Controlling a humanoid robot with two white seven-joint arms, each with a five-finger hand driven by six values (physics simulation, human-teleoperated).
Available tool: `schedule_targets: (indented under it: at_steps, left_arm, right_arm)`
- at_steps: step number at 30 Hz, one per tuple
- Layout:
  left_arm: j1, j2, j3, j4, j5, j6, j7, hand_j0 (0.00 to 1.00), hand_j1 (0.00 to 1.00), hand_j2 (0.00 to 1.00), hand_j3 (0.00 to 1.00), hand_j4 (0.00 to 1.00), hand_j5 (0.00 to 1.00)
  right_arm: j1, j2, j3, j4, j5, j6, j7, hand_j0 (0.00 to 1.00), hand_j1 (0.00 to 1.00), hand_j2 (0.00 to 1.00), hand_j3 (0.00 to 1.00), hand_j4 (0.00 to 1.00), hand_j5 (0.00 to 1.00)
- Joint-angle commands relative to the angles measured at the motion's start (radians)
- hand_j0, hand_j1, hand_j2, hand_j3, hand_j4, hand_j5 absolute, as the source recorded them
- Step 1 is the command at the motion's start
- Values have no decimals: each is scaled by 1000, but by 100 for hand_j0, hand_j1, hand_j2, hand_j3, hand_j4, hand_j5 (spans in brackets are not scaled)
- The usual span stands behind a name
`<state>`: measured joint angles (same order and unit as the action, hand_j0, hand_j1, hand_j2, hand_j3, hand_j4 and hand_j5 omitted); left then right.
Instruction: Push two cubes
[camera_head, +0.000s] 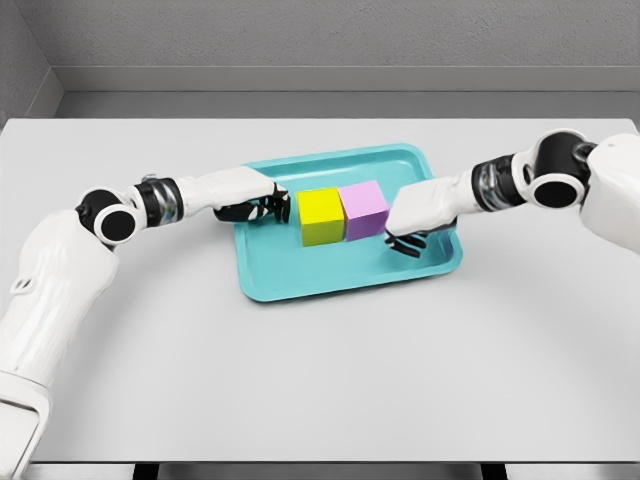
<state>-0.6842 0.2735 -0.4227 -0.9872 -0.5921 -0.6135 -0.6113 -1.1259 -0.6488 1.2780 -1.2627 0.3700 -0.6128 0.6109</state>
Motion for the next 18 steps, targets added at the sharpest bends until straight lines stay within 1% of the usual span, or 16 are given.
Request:
schedule_targets:
  at_steps: [1, 4, 5, 7, 8, 10, 11, 12, 14, 18]
  left_arm:
    - [0, 0, -1, -13, 9, 3, 0, 41, 41, 41, 41, 41, 41]
    - [2, 1, -2, -14, 11, 3, 0, 41, 41, 41, 41, 41, 41]
    - [6, 1, -2, -14, 9, 3, 0, 41, 41, 41, 41, 41, 41]
    - [6, 0, -1, -14, 11, 3, 0, 41, 41, 41, 41, 41, 41]
    - [6, 0, -2, -14, 11, 3, 0, 41, 41, 41, 41, 41, 41]
    - [9, 1, -2, -22, 12, 3, 0, 41, 41, 41, 41, 41, 41]
    - [17, 4, -2, -42, 15, 3, 0, 41, 41, 41, 41, 41, 41]
    - [18, 10, -2, -44, 15, 3, 0, 41, 41, 41, 41, 41, 41]
    - [34, 32, -4, -93, 60, 3, 0, 41, 41, 41, 41, 41, 41]
    - [34, 33, -5, -97, 63, 3, 0, 41, 41, 41, 41, 41, 41]
  right_arm:
    - [0, -28, -46, 6, -3, 2, 0, 14, 14, 14, 14, 14, 14]
    - [0, -48, -97, 29, -3, 2, 0, 14, 14, 14, 14, 14, 14]
    - [-2, -49, -103, 52, -3, 2, 0, 14, 14, 14, 14, 14, 14]
    - [-8, -40, -104, 134, -3, 2, 0, 14, 14, 14, 14, 14, 14]
    - [-15, -37, -104, 163, -2, 2, 0, 14, 14, 14, 14, 14, 14]
    - [-15, -9, -103, 216, 1, 2, 0, 14, 14, 14, 14, 14, 14]
    - [-15, 12, -103, 244, 29, 2, 0, 14, 14, 14, 14, 14, 14]
    - [-17, 35, -103, 267, 38, 2, 0, 14, 14, 14, 14, 14, 14]
    - [-23, 72, -100, 302, 59, 2, 0, 14, 14, 14, 14, 14, 14]
    - [-23, 84, -94, 307, 59, 2, 0, 14, 14, 14, 14, 14, 14]
